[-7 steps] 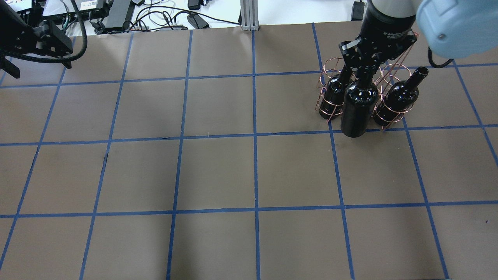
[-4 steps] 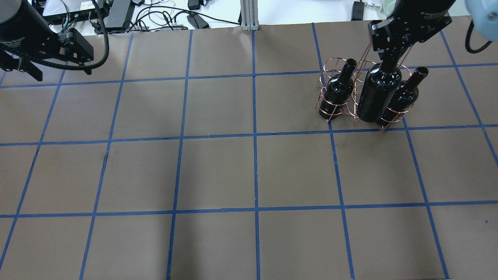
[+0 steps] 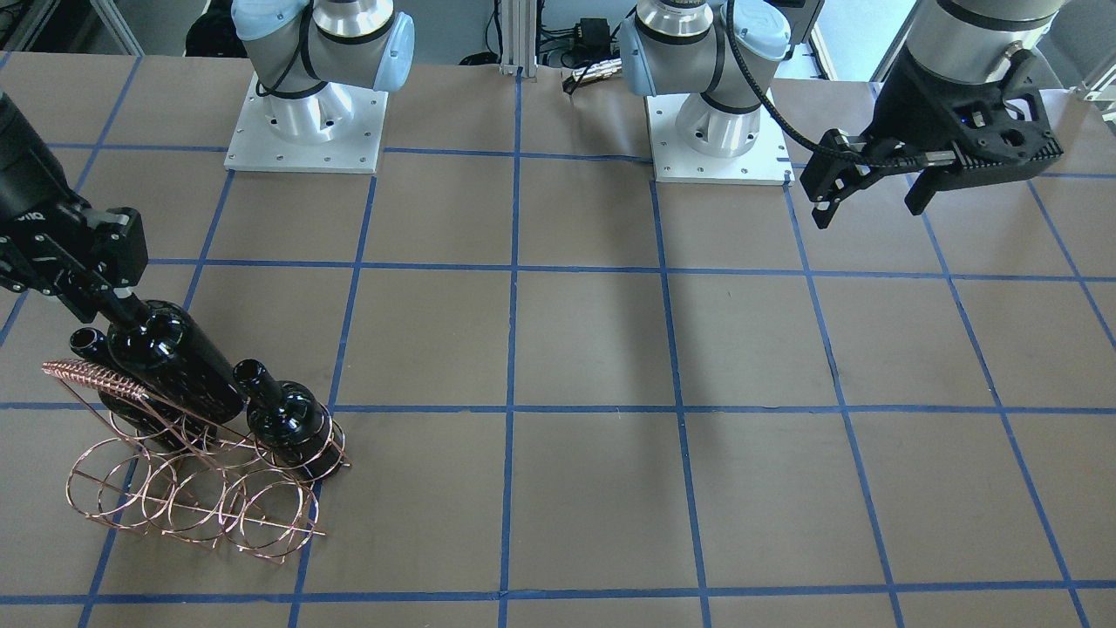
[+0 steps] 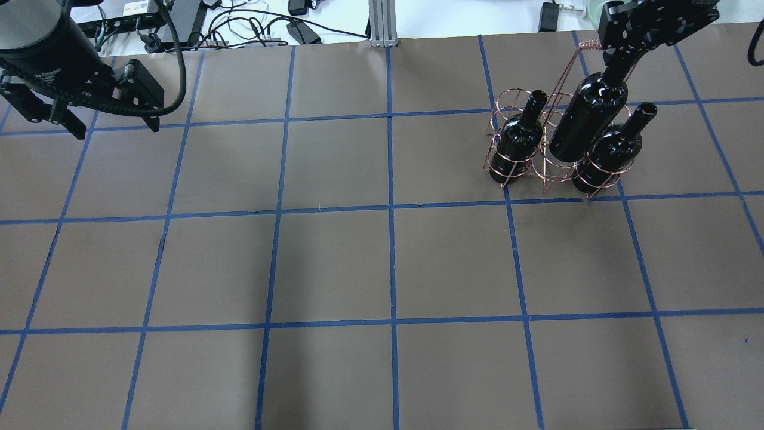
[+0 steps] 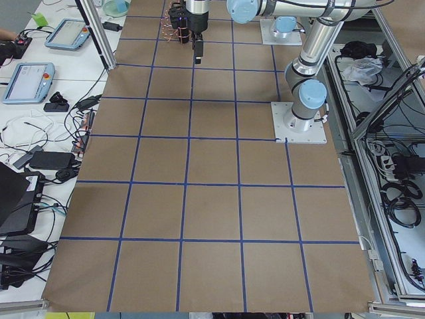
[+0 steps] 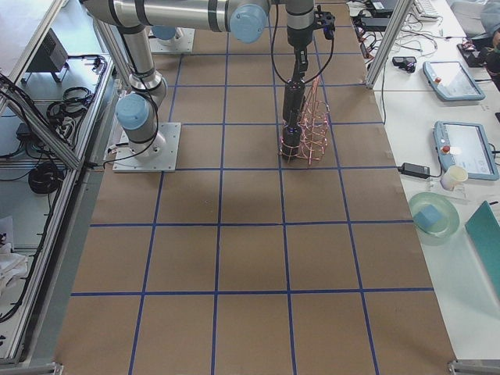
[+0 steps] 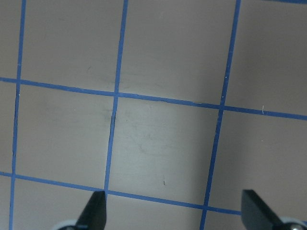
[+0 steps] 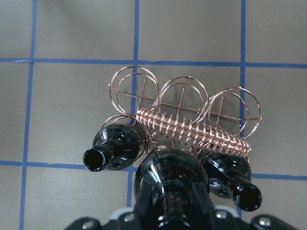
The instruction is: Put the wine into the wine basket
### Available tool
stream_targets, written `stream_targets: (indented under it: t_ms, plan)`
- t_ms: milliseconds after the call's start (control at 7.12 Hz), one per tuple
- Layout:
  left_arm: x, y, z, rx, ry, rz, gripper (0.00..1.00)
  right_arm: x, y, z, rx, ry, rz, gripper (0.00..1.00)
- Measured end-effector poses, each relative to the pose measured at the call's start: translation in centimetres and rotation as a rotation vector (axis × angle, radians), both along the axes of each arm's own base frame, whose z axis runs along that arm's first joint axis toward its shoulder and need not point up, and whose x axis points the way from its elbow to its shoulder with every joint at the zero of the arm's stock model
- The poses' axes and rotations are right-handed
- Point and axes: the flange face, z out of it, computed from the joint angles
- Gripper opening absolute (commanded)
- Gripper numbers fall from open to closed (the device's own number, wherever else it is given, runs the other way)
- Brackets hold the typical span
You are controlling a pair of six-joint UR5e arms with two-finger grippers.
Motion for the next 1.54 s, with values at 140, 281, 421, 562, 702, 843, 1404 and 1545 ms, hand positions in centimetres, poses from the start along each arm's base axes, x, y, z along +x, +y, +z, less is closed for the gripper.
stream_targets:
  t_ms: [140, 281, 421, 562, 702, 843, 1404, 1545]
  plan:
    - [-0.5, 0.1, -0.1, 0.000, 0.000, -0.007, 1.00, -0.2, -0.6, -0.6, -0.003, -0.001, 0.004, 0.14]
    - [-0.5, 0.1, 0.0, -0.002, -0.001, -0.008, 1.00, -0.2, -0.8, -1.2, 0.002, -0.002, 0.008, 0.14]
    - [-0.4, 0.0, 0.2, -0.012, -0.004, -0.007, 1.00, -0.2, -1.0, -1.6, 0.007, -0.004, 0.010, 0.14]
    - [-0.3, -0.1, 0.5, -0.033, -0.008, -0.005, 1.00, -0.2, -1.2, -2.2, 0.015, -0.006, 0.013, 0.15]
    - [-0.4, -0.2, 0.6, -0.049, -0.007, -0.003, 1.00, -0.2, -1.6, -2.9, 0.028, -0.009, 0.015, 0.15]
    - [-0.5, -0.3, 0.7, -0.055, -0.007, -0.003, 1.00, -0.2, -1.9, -3.9, 0.045, -0.012, 0.016, 0.17]
    - [-0.9, 0.0, 0.9, -0.052, -0.009, -0.020, 1.00, -0.5, -3.8, -8.5, 0.061, -0.006, 0.051, 0.69]
    - [-0.9, 0.2, 1.2, -0.057, -0.009, -0.022, 1.00, -0.5, -4.1, -9.1, 0.059, -0.001, 0.053, 1.00]
